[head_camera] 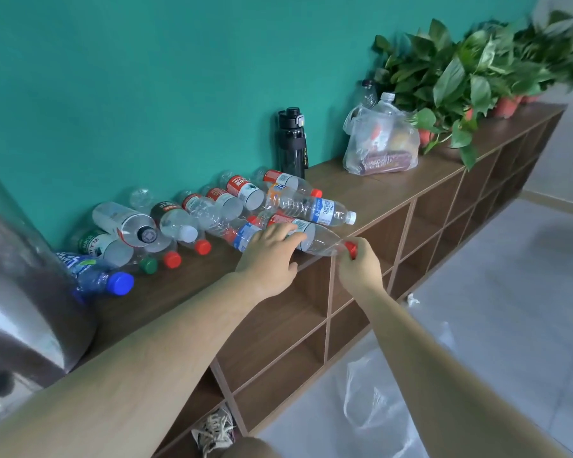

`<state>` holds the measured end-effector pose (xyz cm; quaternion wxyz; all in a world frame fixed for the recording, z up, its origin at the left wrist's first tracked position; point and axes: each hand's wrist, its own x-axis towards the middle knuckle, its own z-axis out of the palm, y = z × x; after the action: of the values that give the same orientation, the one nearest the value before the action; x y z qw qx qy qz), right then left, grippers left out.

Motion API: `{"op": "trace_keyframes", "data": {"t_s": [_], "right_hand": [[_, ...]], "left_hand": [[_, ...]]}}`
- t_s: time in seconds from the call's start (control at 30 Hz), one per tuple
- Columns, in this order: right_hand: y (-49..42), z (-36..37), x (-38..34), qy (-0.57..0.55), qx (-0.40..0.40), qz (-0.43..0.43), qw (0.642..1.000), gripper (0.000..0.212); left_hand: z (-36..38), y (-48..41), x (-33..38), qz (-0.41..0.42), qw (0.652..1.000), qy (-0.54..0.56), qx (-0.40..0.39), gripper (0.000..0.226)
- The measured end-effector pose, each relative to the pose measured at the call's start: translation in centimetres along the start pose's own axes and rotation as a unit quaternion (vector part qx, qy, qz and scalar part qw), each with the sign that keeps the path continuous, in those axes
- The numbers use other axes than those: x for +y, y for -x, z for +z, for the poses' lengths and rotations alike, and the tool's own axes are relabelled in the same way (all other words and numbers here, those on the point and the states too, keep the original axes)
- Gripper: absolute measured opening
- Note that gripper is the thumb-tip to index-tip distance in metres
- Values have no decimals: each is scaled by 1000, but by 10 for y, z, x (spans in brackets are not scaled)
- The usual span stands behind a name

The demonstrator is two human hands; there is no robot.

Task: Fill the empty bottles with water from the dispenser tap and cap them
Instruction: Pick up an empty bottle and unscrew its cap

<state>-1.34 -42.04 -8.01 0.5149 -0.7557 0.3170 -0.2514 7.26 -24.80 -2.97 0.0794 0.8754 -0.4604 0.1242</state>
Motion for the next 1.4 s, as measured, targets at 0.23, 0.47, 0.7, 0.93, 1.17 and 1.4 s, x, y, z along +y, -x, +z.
{"op": "trace_keyframes", "data": {"t_s": [0.23, 0.47, 0.7, 0.93, 1.17, 1.4], "right_hand": [[13, -26, -2, -18, 46, -18, 999, 22], [54, -80, -34, 18, 85, -156, 984, 20], [118, -96, -103, -3, -6, -301, 954, 18], [201, -64, -180, 119, -121, -335, 927, 51], [285, 1, -247, 155, -192, -353, 902, 67], [332, 37, -256, 136, -354, -520, 765, 47]], "left_hand": [[-23, 5, 15, 13, 999, 17, 34, 57], [-56, 14, 41, 47, 996, 8, 78, 69], [-130, 65, 44, 21, 986, -43, 159, 81], [-206, 203, 18, -49, 980, -95, 166, 79], [-240, 338, 10, -206, 963, 15, 171, 79], [-226, 422, -6, -302, 879, 338, 149, 54]]}}
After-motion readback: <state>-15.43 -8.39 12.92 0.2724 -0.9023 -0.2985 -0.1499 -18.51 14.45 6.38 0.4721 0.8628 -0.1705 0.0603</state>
